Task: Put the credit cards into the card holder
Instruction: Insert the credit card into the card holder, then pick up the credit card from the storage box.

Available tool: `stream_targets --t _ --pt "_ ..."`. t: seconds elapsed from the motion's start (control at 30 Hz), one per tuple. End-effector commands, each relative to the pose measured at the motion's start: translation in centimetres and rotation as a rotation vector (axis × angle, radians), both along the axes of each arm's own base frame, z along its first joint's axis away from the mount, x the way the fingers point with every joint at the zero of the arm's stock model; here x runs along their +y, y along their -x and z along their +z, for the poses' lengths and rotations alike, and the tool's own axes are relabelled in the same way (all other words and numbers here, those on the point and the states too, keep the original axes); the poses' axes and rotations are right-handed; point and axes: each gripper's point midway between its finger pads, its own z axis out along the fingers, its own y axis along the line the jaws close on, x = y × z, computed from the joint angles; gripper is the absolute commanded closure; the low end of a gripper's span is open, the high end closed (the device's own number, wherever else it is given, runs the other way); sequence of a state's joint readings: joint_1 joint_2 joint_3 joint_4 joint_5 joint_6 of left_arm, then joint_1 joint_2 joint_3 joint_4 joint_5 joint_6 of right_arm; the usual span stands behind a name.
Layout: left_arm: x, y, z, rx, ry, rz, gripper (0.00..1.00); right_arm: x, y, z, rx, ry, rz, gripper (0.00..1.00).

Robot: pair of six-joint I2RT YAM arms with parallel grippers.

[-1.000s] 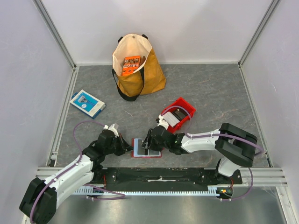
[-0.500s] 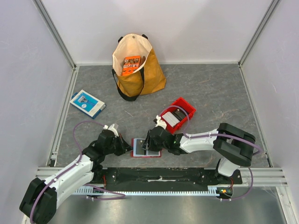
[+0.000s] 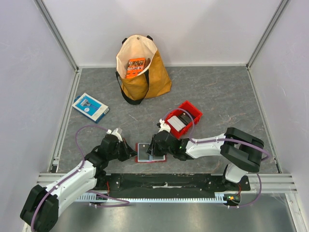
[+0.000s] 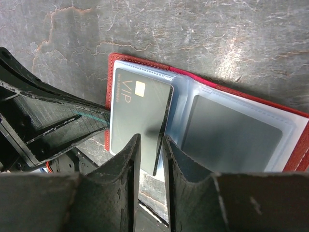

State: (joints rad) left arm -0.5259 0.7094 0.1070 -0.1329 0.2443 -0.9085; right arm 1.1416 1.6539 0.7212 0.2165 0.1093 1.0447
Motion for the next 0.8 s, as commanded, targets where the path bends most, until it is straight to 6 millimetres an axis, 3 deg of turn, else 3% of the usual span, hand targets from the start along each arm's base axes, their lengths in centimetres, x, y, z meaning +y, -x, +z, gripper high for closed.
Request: stream_targets --t 0.0,0.17,0.3,0.33,0.43,0.5,0.67,0.77 --pt "-0.5 -0.3 0.9 -0.020 0.033 -0.001 0.98 1.2 -0.6 2.9 -0.056 -0.065 0.006 0.66" --pt "-0.5 -0.4 1.1 -0.026 0.042 0.005 0.98 -0.6 -1.7 5.1 -0.147 -0.012 -0.034 0.54" --pt "-0.5 -0.5 1.3 -0.028 0.032 -0.001 0.98 -2.5 -3.0 9.2 -0.272 0.019 -0.055 0.44" --pt "-0.6 -0.5 1.3 -0.029 0.031 -0.002 0.98 -3.5 -3.3 9.4 -0.293 0.062 -0.066 0.39" --pt "-0.5 -0.6 1.3 -0.028 0.027 -0.004 0.98 -6.5 -5.1 12.6 -0.379 0.108 -0.134 0.27" --pt "-0.6 -0.5 1.3 -0.024 0.025 -0.009 0.98 -8.9 -6.6 13.9 -0.405 0.143 -0.181 0.24" --pt "-0.7 -0.6 1.5 -0.033 0.040 -0.008 0.98 -14.0 -10.6 14.4 -0.409 0.230 -0.224 0.18" --pt "-0.8 -0.6 1.7 -0.039 0.041 -0.015 0.98 -15.3 -12.4 13.3 -0.381 0.277 -0.200 0.16"
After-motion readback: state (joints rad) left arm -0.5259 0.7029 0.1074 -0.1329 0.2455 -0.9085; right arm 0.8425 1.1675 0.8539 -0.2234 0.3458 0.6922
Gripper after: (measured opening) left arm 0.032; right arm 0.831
